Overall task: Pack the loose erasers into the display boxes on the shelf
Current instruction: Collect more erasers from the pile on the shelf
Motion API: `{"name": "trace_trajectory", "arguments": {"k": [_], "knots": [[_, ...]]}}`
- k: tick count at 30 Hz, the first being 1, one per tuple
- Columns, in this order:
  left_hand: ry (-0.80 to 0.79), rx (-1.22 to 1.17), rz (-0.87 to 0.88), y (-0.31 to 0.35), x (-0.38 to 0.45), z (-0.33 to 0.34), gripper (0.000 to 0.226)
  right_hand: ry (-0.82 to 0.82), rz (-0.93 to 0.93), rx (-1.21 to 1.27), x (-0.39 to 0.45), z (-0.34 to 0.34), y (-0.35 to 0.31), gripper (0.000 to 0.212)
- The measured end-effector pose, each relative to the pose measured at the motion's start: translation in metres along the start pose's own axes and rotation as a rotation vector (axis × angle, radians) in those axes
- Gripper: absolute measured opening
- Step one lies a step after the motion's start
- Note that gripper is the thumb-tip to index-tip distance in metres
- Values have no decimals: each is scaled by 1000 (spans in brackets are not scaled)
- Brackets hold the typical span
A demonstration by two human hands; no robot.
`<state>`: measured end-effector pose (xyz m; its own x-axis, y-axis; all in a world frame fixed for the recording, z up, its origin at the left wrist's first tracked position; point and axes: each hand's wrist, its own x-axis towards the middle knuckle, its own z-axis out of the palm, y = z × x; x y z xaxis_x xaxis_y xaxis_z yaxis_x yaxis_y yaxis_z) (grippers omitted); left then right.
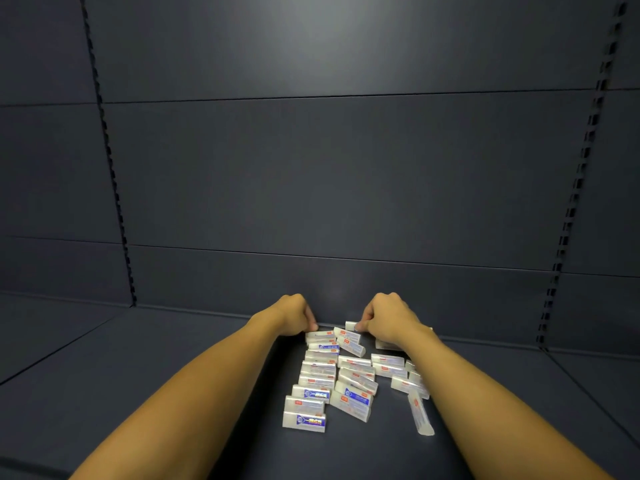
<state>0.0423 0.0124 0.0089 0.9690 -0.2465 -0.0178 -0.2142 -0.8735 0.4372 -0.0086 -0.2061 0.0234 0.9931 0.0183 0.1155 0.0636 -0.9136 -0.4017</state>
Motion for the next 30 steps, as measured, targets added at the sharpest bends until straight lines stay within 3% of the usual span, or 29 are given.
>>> {"name": "trace_trajectory", "arguments": {"k": [11,16,30], "knots": [[-130,33,80,-5,-2,-12,17,-83,-20,-26,11,9,-24,16],[-87,95,103,-10,-1,-12,22,-105,-7,-77,12,10,-22,4],[-20,145,205,-18,-1,-13,17,-126,-78,-273,5,2,-28,11]]}}
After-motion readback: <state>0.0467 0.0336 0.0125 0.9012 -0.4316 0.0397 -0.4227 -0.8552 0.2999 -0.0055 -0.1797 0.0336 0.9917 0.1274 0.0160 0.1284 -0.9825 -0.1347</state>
